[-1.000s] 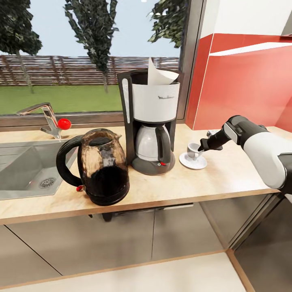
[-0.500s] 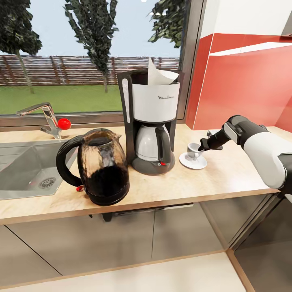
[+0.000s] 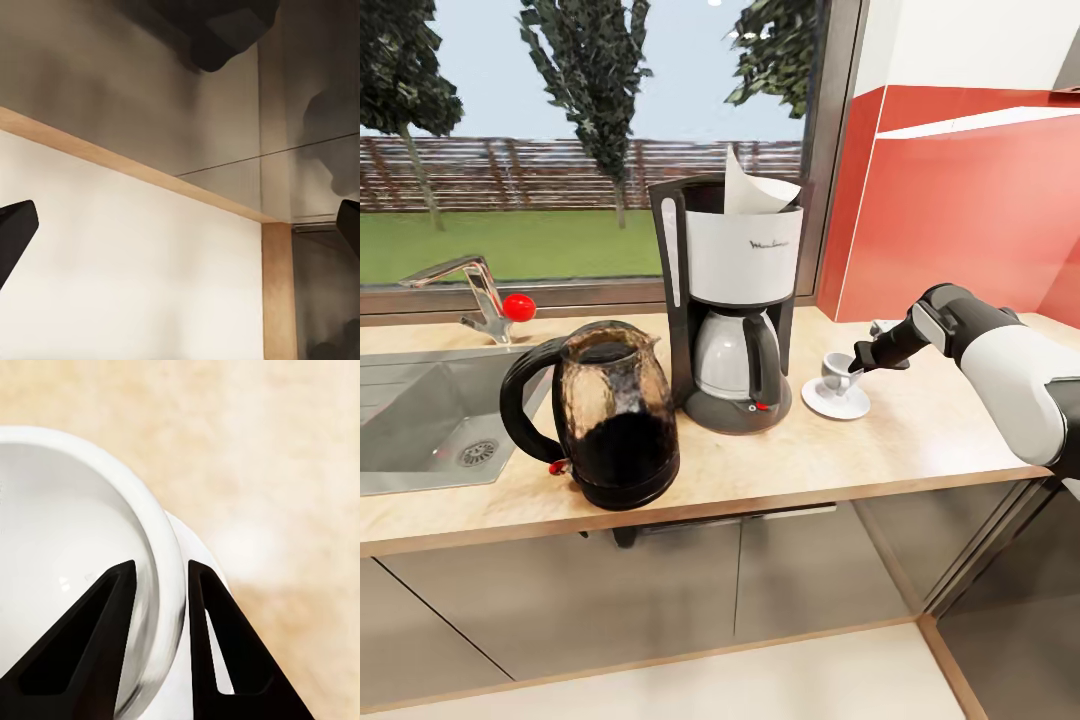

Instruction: Set up a coffee station on the kitchen countertop: keep the coffee maker on the countertop, move the bottle of coffee from the kitchen shelf to the counter next to the coffee maker, place a paper coffee filter on top of the coffee maker, put the saucer next to the coffee maker with the coffee cup on the saucer, and place the electric kettle next to the coffee maker.

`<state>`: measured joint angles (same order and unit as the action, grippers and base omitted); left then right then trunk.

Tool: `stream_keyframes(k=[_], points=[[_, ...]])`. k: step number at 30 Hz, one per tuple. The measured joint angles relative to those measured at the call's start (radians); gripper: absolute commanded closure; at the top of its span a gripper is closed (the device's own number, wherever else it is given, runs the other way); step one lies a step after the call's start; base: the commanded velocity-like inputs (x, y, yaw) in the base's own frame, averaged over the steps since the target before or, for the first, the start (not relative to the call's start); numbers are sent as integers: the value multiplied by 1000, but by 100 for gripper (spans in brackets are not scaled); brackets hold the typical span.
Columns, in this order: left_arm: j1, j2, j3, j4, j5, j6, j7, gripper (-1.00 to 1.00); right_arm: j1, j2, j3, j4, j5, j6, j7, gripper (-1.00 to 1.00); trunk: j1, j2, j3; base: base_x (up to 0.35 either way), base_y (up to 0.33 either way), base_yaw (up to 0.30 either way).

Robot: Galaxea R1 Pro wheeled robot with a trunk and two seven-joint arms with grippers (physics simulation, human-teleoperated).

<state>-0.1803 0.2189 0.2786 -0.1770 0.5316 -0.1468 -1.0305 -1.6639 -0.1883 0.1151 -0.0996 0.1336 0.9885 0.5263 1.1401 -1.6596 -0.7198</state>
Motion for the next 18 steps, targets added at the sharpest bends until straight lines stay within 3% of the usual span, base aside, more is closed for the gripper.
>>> stream_keyframes(k=[18], points=[[0,0,0,1,0,1,1,-100,0,0,0,0,0,0,1,100,0,0,0,-41,0,0]])
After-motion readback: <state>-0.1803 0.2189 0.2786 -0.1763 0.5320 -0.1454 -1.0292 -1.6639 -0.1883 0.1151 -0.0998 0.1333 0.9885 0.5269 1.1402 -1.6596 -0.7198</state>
